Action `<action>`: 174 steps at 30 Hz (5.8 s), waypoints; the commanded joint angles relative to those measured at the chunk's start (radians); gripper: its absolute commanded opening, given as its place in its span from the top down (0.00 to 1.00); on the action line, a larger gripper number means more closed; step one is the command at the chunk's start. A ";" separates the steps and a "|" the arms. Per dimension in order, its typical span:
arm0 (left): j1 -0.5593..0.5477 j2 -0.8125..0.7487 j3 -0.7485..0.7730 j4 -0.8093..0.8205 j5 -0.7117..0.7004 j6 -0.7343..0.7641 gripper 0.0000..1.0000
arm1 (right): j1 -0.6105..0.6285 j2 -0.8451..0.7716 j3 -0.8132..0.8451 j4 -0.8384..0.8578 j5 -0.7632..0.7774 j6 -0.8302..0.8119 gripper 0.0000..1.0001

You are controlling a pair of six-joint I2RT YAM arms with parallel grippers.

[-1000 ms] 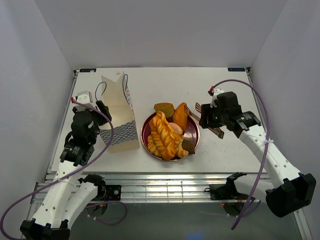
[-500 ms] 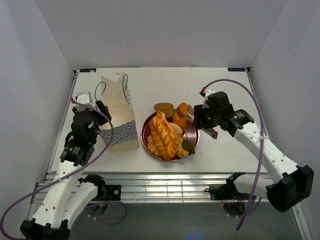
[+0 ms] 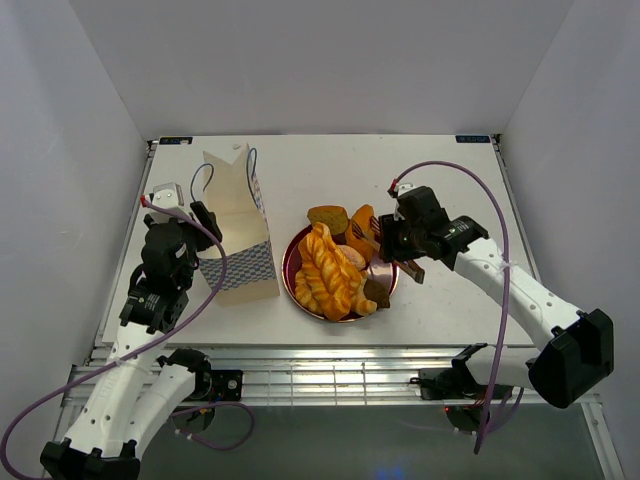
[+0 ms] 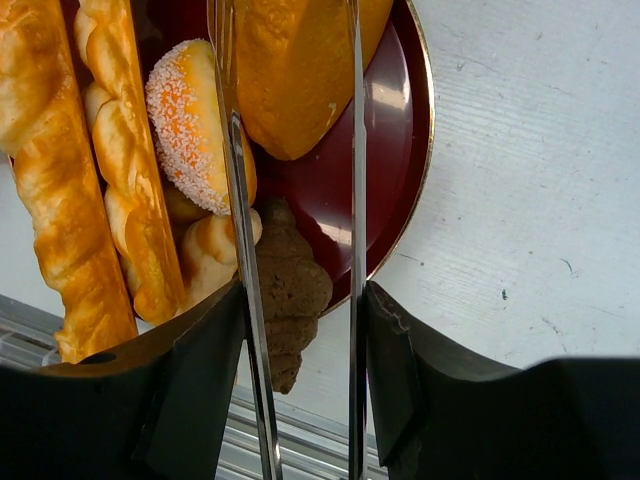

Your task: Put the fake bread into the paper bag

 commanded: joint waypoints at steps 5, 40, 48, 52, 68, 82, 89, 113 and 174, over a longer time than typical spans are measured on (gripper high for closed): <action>-0.005 -0.013 -0.013 -0.021 0.001 0.011 0.25 | 0.016 0.017 0.023 0.038 0.036 0.033 0.53; -0.005 -0.019 -0.016 -0.018 -0.010 0.008 0.25 | 0.016 -0.006 0.215 -0.063 0.069 -0.020 0.92; -0.006 -0.030 -0.020 -0.015 -0.019 0.006 0.25 | 0.014 -0.061 0.258 -0.106 0.058 -0.031 0.92; -0.006 -0.036 -0.023 -0.014 -0.030 0.003 0.25 | 0.014 -0.089 0.281 -0.098 0.001 -0.053 0.92; -0.005 -0.070 -0.033 0.002 -0.076 -0.009 0.25 | 0.019 -0.060 0.644 -0.042 -0.221 -0.123 0.92; -0.006 -0.110 -0.051 0.031 -0.108 -0.005 0.27 | 0.143 0.077 0.819 0.167 -0.416 -0.099 0.92; -0.005 -0.107 -0.054 0.032 -0.119 -0.006 0.28 | 0.281 0.158 0.827 0.305 -0.430 -0.108 0.92; -0.005 -0.104 -0.053 0.026 -0.143 -0.011 0.27 | 0.341 0.177 0.500 0.440 -0.326 -0.125 0.92; -0.005 -0.073 -0.049 0.022 -0.133 -0.011 0.27 | 0.341 -0.242 0.186 0.284 -0.214 -0.156 0.52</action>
